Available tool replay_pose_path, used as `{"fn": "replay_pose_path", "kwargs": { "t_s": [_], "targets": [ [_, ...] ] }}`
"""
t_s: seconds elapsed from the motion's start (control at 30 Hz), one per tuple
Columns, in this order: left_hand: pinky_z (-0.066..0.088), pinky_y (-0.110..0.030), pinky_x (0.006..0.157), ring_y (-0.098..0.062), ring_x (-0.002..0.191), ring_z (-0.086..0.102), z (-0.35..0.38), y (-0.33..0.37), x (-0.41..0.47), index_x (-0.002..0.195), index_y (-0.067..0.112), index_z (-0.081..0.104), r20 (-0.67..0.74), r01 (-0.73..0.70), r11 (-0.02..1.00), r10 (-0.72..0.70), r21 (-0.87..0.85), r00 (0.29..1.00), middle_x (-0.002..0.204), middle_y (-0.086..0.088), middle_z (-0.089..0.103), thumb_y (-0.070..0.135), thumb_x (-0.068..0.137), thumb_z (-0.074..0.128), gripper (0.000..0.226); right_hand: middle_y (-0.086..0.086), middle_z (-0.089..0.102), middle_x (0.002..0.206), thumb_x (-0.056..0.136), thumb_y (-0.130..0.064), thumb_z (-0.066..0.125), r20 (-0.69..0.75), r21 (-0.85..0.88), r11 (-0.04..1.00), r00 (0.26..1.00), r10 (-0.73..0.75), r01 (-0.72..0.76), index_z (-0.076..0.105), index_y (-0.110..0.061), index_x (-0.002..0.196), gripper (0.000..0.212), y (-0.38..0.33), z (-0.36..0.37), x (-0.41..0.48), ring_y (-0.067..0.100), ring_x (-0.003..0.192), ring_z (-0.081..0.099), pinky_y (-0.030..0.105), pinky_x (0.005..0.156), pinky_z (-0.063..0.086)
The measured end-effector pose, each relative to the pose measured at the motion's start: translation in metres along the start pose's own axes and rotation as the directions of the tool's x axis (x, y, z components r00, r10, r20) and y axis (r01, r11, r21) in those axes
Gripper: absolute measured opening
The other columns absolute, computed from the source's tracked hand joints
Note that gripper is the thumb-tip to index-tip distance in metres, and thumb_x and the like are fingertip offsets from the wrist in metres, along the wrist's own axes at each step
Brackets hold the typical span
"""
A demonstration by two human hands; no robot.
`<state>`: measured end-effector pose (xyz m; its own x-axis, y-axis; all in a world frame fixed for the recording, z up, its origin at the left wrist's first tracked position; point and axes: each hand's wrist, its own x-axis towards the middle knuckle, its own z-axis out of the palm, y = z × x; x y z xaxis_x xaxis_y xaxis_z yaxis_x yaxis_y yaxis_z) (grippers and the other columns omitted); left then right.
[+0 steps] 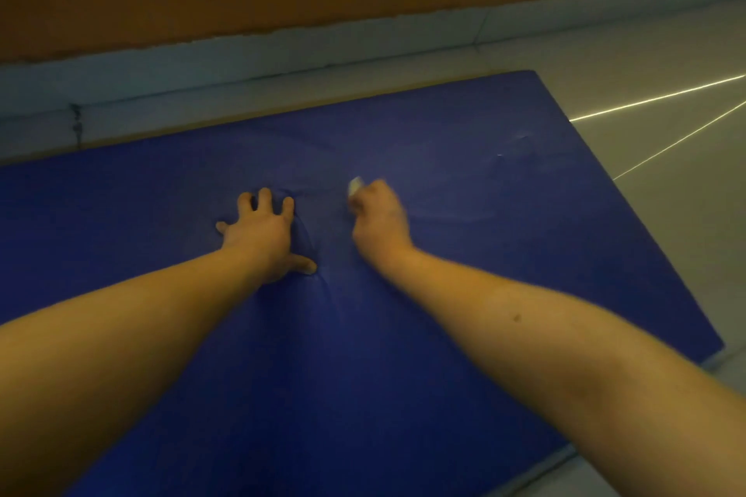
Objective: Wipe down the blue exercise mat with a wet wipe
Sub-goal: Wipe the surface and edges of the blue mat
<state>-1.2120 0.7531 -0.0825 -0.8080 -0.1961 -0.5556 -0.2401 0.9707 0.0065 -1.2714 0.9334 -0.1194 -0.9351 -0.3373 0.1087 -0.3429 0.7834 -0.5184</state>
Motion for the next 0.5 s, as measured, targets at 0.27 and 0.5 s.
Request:
{"fn": "replay_pose_path", "kwargs": {
  "t_s": [0.27,0.5],
  "targets": [
    [0.020,-0.064,0.118,-0.035,0.152,-0.012,-0.006,-0.011,-0.020,0.160,0.030,-0.008,0.100,-0.066,0.997,0.062,0.039,0.993,0.165,-0.004,-0.019,0.070,0.084,0.062,0.111,0.011,0.052,0.092,0.103,-0.019,0.055,0.194,0.053,0.997,0.978,-0.074,0.064,0.068,-0.001,0.099,0.022,0.007,-0.036,-0.049,0.030,0.086,0.054,0.029,0.071,0.036],
    [0.039,-0.042,0.113,-0.030,0.152,0.002,0.015,-0.020,-0.099,0.160,0.023,0.014,0.191,-0.386,0.897,0.349,0.216,0.918,0.166,-0.004,-0.010,0.050,0.096,0.055,0.081,0.004,0.060,0.097,0.108,-0.028,0.043,-0.076,-0.189,0.877,0.897,0.436,-0.443,0.052,-0.006,0.100,0.026,0.084,-0.094,-0.051,0.022,0.082,0.057,0.026,0.064,0.038]
  ]
}}
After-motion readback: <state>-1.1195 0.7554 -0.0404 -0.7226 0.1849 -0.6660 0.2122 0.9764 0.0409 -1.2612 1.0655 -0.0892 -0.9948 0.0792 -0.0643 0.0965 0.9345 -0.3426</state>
